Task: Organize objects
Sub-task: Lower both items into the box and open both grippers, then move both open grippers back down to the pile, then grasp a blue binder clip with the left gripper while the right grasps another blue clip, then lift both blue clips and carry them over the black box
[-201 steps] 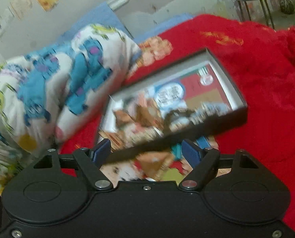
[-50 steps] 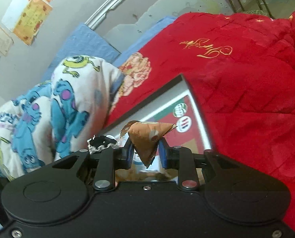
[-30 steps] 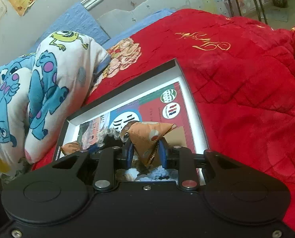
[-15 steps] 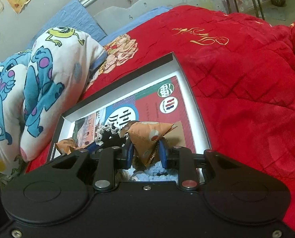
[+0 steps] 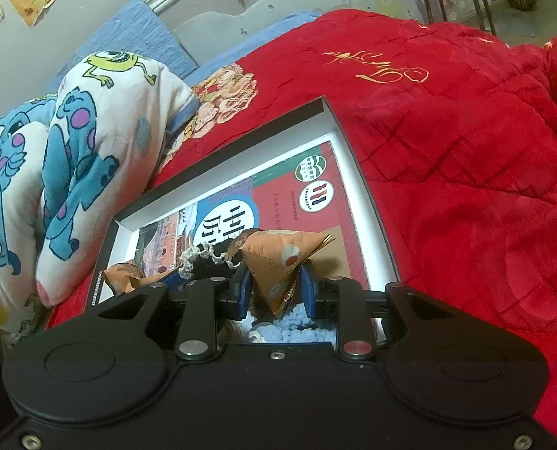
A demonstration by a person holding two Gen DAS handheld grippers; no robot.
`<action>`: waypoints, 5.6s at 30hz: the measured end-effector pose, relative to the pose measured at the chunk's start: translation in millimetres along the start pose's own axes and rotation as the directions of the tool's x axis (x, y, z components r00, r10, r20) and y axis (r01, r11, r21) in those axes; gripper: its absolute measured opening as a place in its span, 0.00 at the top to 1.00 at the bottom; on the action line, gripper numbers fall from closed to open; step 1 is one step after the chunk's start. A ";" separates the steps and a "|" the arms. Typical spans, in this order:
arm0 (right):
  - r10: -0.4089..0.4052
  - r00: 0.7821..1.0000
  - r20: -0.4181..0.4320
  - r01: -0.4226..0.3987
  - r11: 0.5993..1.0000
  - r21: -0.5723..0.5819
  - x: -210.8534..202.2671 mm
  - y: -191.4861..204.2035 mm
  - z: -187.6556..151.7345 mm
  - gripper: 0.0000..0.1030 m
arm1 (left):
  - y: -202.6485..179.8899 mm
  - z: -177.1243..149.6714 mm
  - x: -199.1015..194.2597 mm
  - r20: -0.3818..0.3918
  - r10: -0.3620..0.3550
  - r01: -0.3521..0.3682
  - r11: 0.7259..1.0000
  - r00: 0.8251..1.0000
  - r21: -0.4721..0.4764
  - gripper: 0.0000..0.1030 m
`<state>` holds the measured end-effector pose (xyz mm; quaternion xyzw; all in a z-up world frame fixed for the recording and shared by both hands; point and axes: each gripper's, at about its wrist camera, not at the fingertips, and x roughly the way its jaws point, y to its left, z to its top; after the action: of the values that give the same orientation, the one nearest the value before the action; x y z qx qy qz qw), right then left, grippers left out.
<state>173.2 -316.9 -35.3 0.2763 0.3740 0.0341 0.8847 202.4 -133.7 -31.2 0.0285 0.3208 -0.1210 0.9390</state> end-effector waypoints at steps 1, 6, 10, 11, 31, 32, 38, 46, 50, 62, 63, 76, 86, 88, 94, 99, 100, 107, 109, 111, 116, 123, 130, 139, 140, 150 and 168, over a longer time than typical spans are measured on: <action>0.003 1.000 0.001 -0.003 1.000 0.005 -0.2 -0.6 0.2 0.74 | 1.2 0.5 0.3 -0.003 0.001 -0.001 1.000 1.000 -0.001 0.48; 0.020 1.000 0.006 -0.020 0.999 0.030 -1.8 -3.6 1.3 0.73 | 3.7 4.1 -1.7 -0.002 0.020 -0.020 1.000 1.000 -0.002 0.41; 0.025 1.000 0.018 -0.026 0.999 0.043 -4.6 -4.2 2.4 0.72 | 7.7 7.6 -5.3 0.001 0.004 -0.004 1.000 1.000 -0.013 0.33; 0.027 0.999 0.023 -0.028 0.999 0.045 -5.9 -4.3 2.8 0.70 | 9.5 8.9 -6.7 0.003 0.001 -0.001 1.000 1.000 -0.021 0.30; 0.049 0.983 0.177 -0.047 0.999 -0.016 -66.4 11.7 11.3 0.42 | 21.0 37.4 -57.6 0.057 -0.015 0.016 1.000 0.998 -0.014 0.17; 0.046 0.982 0.184 -0.043 0.999 -0.021 -70.5 12.6 10.7 0.42 | 20.2 39.5 -61.7 0.062 -0.017 0.017 1.000 0.998 -0.009 0.17; 0.057 0.976 0.212 -0.053 0.998 -0.024 -102.4 14.4 -0.7 0.42 | 18.0 45.5 -86.9 0.078 -0.007 0.005 0.999 0.997 0.034 0.16; 0.016 0.973 0.231 -0.002 0.998 -0.059 -133.2 21.3 -28.9 0.38 | 26.5 16.4 -123.9 0.031 -0.009 0.007 0.998 0.999 0.066 0.14; -0.072 0.976 0.206 0.077 0.997 -0.016 -128.6 17.6 -48.6 0.37 | 26.1 -17.3 -130.3 0.009 -0.013 0.012 0.998 1.000 0.065 0.13; -0.140 0.989 0.046 0.143 0.987 -0.076 -81.8 20.9 -69.1 0.37 | 5.5 -65.2 -54.3 -0.117 -0.024 0.028 0.999 0.993 0.037 0.15; -0.139 0.990 0.031 0.141 0.987 -0.076 -77.2 19.0 -69.2 0.37 | 7.5 -66.9 -53.7 -0.109 -0.021 0.022 1.000 0.994 0.005 0.17; -0.076 0.997 -0.031 0.073 0.994 -0.082 -58.1 24.5 -72.7 0.38 | 24.1 -67.8 -67.7 -0.086 0.020 -0.024 0.999 0.996 -0.047 0.51; -0.044 0.998 -0.055 0.035 0.987 -0.159 -33.1 43.4 -81.5 0.38 | 56.0 -69.2 -74.8 -0.134 0.233 -0.243 0.968 0.963 -0.065 0.51; -0.048 0.997 -0.064 0.036 0.984 -0.173 -23.6 46.9 -83.7 0.41 | 61.6 -69.8 -74.8 -0.135 0.236 -0.248 0.965 0.962 -0.080 0.51; -0.178 0.984 -0.014 0.165 0.934 -0.316 -1.6 67.8 -100.3 0.51 | 59.6 -69.6 -72.8 -0.126 0.257 -0.266 0.962 0.958 -0.065 0.50; -0.192 0.981 -0.003 0.182 0.935 -0.303 -3.9 67.6 -101.7 0.58 | 59.9 -69.0 -73.0 -0.130 0.254 -0.264 0.962 0.958 -0.070 0.50; -0.192 0.981 -0.002 0.183 0.936 -0.301 -4.7 67.8 -101.8 0.59 | 59.9 -68.9 -73.1 -0.130 0.255 -0.265 0.962 0.958 -0.069 0.50; -0.155 0.988 -0.010 0.148 0.955 -0.258 -15.7 66.4 -97.3 0.59 | 59.1 -66.9 -74.0 -0.138 0.260 -0.270 0.961 0.956 -0.058 0.50; -0.139 0.990 -0.008 0.133 0.962 -0.238 -20.1 64.3 -95.0 0.59 | 57.6 -65.6 -74.1 -0.141 0.260 -0.269 0.962 0.955 -0.050 0.50; -0.140 0.990 0.005 0.137 0.962 -0.235 -23.4 63.9 -92.9 0.59 | 55.9 -64.4 -74.0 -0.143 0.260 -0.268 0.963 0.955 -0.039 0.50; -0.095 0.995 0.008 0.094 0.973 -0.211 -32.4 63.0 -87.4 0.59 | 51.3 -59.5 -79.9 -0.133 0.253 -0.258 0.966 0.958 -0.022 0.50; -0.014 0.999 0.036 0.021 0.981 -0.191 -53.7 65.9 -83.1 0.59 | 50.4 -49.0 -91.0 -0.104 0.233 -0.238 0.971 0.967 -0.031 0.50; 0.055 0.996 0.071 -0.042 0.984 -0.173 -71.5 68.1 -76.4 0.59 | 52.9 -39.2 -103.5 -0.072 0.221 -0.225 0.973 0.973 -0.053 0.50; 0.119 0.984 0.132 -0.092 0.977 -0.194 -95.1 77.7 -62.4 0.59 | 52.0 -20.7 -134.3 0.091 0.160 -0.153 0.985 0.983 -0.080 0.50; 0.125 0.982 0.140 -0.096 0.976 -0.196 -97.4 78.6 -59.0 0.59 | 52.0 -17.8 -137.6 0.109 0.160 -0.153 0.985 0.981 -0.075 0.50; 0.256 0.965 0.054 -0.247 0.960 -0.130 -90.4 87.9 -6.2 0.59 | 79.3 30.0 -135.3 0.141 0.141 -0.127 0.987 0.980 -0.102 0.50; -0.005 1.000 -0.007 0.004 0.980 -0.198 58.3 80.9 45.6 0.59 | 104.1 50.7 6.3 -0.041 0.043 -0.049 0.985 0.998 -0.164 0.50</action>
<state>257.9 -254.1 -5.3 0.1858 0.3725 0.0701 0.9065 263.0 -40.7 2.7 -0.0399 0.3464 -0.0719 0.9345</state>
